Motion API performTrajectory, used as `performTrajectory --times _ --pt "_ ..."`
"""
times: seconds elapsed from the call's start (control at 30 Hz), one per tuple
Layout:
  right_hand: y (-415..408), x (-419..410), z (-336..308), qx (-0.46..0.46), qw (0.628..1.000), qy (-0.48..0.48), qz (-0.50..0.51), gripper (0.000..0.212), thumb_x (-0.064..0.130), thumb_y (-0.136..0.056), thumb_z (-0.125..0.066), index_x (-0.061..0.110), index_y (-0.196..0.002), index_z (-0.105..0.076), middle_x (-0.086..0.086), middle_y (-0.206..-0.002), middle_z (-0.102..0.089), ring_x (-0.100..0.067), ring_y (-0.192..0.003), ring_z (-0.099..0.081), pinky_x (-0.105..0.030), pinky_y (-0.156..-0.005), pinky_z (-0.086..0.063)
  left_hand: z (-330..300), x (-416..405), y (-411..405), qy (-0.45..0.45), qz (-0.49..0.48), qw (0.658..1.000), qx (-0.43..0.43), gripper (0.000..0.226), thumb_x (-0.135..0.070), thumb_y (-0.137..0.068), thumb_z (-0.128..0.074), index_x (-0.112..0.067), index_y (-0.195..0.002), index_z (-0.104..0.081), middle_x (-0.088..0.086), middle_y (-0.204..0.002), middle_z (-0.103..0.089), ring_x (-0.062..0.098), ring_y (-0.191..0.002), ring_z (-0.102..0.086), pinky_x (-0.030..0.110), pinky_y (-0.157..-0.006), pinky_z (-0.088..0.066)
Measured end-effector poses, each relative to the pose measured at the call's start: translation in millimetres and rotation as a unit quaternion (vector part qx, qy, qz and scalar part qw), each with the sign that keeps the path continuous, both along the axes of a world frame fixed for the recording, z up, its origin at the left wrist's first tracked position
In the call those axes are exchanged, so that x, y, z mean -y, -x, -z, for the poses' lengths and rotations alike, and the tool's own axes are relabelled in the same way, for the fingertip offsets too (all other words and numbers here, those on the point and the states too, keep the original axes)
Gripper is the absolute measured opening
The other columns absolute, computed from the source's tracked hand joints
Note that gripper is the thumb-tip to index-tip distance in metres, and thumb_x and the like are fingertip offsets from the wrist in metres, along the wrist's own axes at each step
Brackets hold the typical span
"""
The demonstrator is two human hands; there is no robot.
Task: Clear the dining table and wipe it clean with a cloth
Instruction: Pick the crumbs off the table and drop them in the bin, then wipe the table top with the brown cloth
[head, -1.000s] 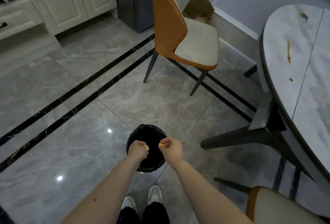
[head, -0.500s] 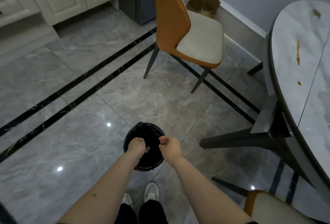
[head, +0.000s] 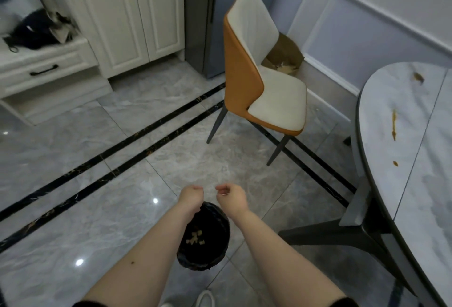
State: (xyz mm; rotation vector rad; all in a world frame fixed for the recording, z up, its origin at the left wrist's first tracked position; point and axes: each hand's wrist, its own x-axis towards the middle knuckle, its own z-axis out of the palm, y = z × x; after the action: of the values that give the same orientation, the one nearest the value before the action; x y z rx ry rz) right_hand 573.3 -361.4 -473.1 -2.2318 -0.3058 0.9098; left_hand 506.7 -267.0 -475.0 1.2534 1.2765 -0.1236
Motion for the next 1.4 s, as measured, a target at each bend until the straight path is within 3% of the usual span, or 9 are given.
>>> performTrajectory --times 0.2,0.3,0.4,0.53,0.63,0.77,1.0,1.27,1.4 --pt "-8.5 -42.8 -43.6 0.03 0.999 -0.027 -0.03 0.025 0.003 -0.087 -0.05 0.005 -0.108 -0.064 -0.002 -0.085 -0.054 -0.017 -0.082 -0.053 -0.021 -0.068 -0.042 -37.4 -36.7 -5.6 -0.025 -0.029 0.998 0.041 0.028 -0.016 -0.098 -0.038 -0.016 -0.071 -0.045 0.005 -0.077 -0.049 0.018 -0.067 -0.049 0.031 -0.065 -0.043" --pt "-6.6 -70.6 -63.9 0.035 0.997 -0.031 -0.058 0.024 0.005 -0.09 -0.051 0.006 -0.11 -0.062 -0.004 -0.094 -0.055 -0.017 -0.085 -0.053 -0.023 -0.066 -0.043 -55.0 -64.3 3.4 -0.039 -0.031 0.998 0.041 0.024 -0.016 -0.098 -0.037 -0.007 -0.099 -0.058 0.012 -0.102 -0.057 0.027 -0.09 -0.059 0.034 -0.074 -0.045" --pt "3.1 -115.0 -85.5 0.051 0.994 -0.053 -0.084 0.024 0.006 -0.089 -0.053 0.007 -0.112 -0.061 -0.003 -0.097 -0.054 -0.016 -0.087 -0.053 -0.019 -0.064 -0.045 -74.7 -105.9 17.2 -0.075 -0.045 0.995 0.048 0.03 -0.02 -0.098 -0.039 -0.005 -0.119 -0.054 0.013 -0.117 -0.056 0.03 -0.106 -0.058 0.035 -0.08 -0.048" --pt "21.8 -190.3 -113.3 0.088 0.987 -0.084 -0.106 0.026 0.007 -0.087 -0.057 0.008 -0.113 -0.062 -0.004 -0.098 -0.058 -0.015 -0.092 -0.055 -0.027 -0.083 -0.048 -101.0 -176.4 35.8 -0.113 -0.059 0.989 0.077 0.026 -0.017 -0.096 -0.039 -0.007 -0.11 -0.058 0.011 -0.109 -0.057 0.029 -0.102 -0.059 0.034 -0.078 -0.048" --pt "39.4 -244.1 -130.7 0.09 0.984 -0.108 -0.106 0.025 0.006 -0.086 -0.058 0.008 -0.111 -0.063 -0.005 -0.098 -0.059 -0.015 -0.093 -0.056 -0.023 -0.082 -0.047 -118.7 -232.9 56.0 -0.134 -0.078 0.984 0.091 0.021 -0.017 -0.096 -0.04 -0.008 -0.089 -0.057 0.018 -0.104 -0.06 0.029 -0.099 -0.06 0.036 -0.083 -0.049" --pt "63.6 -313.1 -154.3 0.084 0.982 -0.132 -0.109 0.025 0.005 -0.089 -0.055 0.007 -0.113 -0.061 -0.004 -0.101 -0.057 -0.012 -0.093 -0.053 -0.021 -0.082 -0.045 -139.3 -307.5 85.8 -0.17 -0.083 0.978 0.089 0.022 -0.016 -0.096 -0.038 -0.015 -0.081 -0.054 0.024 -0.113 -0.06 0.029 -0.096 -0.059 0.036 -0.084 -0.047" --pt "85.0 -400.4 -170.2 0.085 0.975 -0.142 -0.151 0.026 0.008 -0.09 -0.054 0.012 -0.115 -0.06 -0.003 -0.106 -0.057 -0.011 -0.094 -0.053 -0.021 -0.078 -0.041 -163.3 -391.4 96.3 -0.199 -0.078 0.975 0.059 0.026 -0.014 -0.096 -0.039 -0.007 -0.114 -0.056 0.016 -0.123 -0.057 0.031 -0.114 -0.054 0.044 -0.101 -0.045" --pt "38.5 -493.3 -181.9 0.114 0.971 -0.145 -0.152 0.027 0.004 -0.089 -0.052 0.006 -0.115 -0.06 -0.002 -0.101 -0.055 -0.013 -0.093 -0.052 -0.021 -0.079 -0.042 -167.5 -483.2 61.1 -0.205 -0.063 0.975 0.05 0.032 -0.012 -0.09 -0.042 0.003 -0.113 -0.059 0.025 -0.121 -0.058 0.037 -0.114 -0.054 0.043 -0.095 -0.047" --pt "-6.4 -556.4 -190.6 0.143 0.967 -0.159 -0.139 0.027 0.002 -0.086 -0.054 0.002 -0.112 -0.062 -0.005 -0.097 -0.057 -0.012 -0.087 -0.052 -0.018 -0.077 -0.041 -178.5 -543.2 16.2 -0.211 -0.062 0.972 0.086 0.023 -0.006 -0.088 -0.041 -0.007 -0.077 -0.061 0.018 -0.08 -0.06 0.032 -0.087 -0.057 0.033 -0.077 -0.046"
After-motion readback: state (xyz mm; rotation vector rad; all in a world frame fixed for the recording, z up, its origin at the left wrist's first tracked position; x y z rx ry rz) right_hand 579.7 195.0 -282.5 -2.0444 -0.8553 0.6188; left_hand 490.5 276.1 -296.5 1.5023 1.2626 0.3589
